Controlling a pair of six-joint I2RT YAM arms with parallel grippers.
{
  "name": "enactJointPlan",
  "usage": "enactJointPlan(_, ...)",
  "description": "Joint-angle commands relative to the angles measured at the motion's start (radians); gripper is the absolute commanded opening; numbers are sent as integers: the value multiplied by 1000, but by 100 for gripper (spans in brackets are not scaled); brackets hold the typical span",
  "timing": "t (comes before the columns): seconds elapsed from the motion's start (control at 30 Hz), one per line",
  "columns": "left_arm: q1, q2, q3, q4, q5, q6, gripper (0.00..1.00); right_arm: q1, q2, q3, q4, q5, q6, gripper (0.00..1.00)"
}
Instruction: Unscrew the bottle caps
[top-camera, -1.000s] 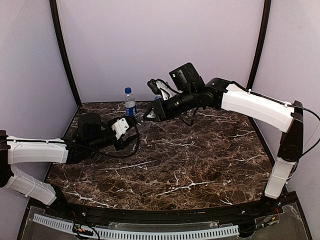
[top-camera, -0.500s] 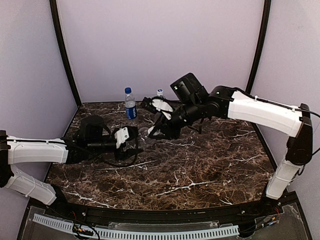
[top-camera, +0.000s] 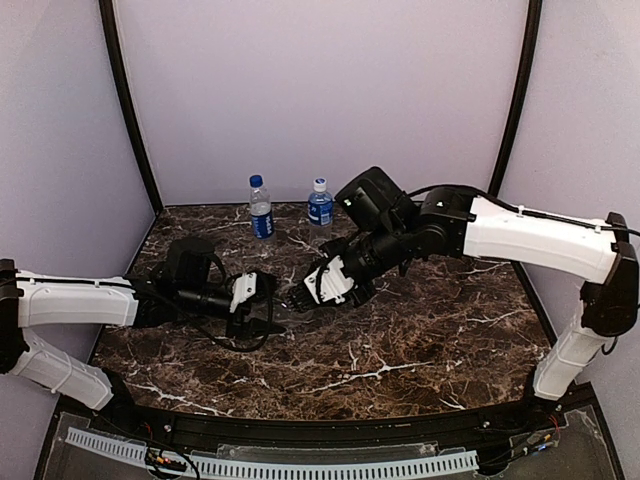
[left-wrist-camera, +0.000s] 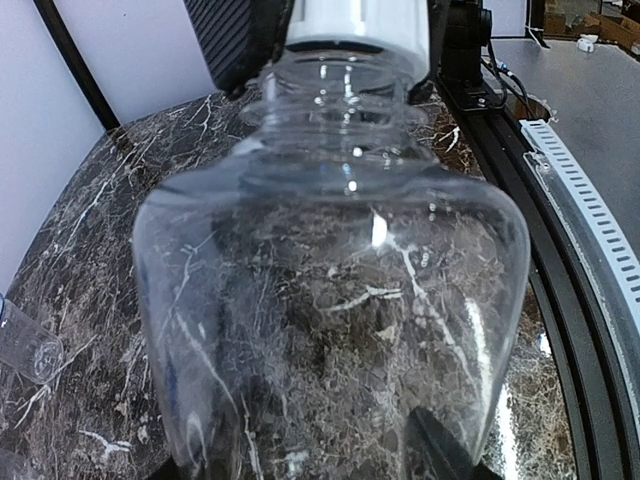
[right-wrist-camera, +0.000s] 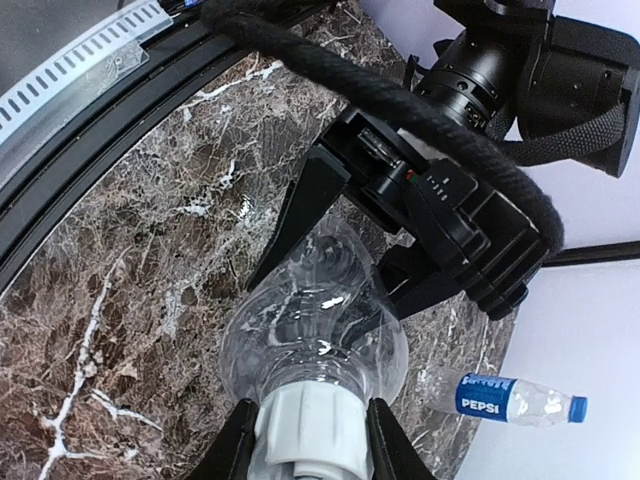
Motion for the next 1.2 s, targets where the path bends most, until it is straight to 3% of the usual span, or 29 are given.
enactJointPlan(0.0,-10,-24,21,50,75,1,49,14,15,10,37,101,-158,15)
enactJointPlan(0.1,-10,-28,15,62,56,-4,49,14,-16,-24,112,107,-102,50)
enactJointPlan(0.23,-10,-30,6,78,30,-12,49,14,-75,-72,230,101,38,77)
enactJointPlan(0.3,-10,-31,-2,99,-7,-20,50,14,-118,-97,284,81,126,97)
enactJointPlan(0.5,-10,-30,-37,239,-247,-59,50,5,-209,-141,351,24,473,99)
enactJointPlan(0.67,-10,-26,-49,345,-448,-41,50,-79,-165,-49,331,43,1026,99)
enactJointPlan(0.83,-9,-16,-45,359,-532,-19,50,-142,-57,125,174,116,1440,84)
enactJointPlan(0.97,-10,-13,-44,363,-524,-24,50,-142,-6,175,125,85,1541,79)
enactJointPlan(1.17,-9,-14,-41,361,-523,-24,51,-138,62,237,48,57,1539,78)
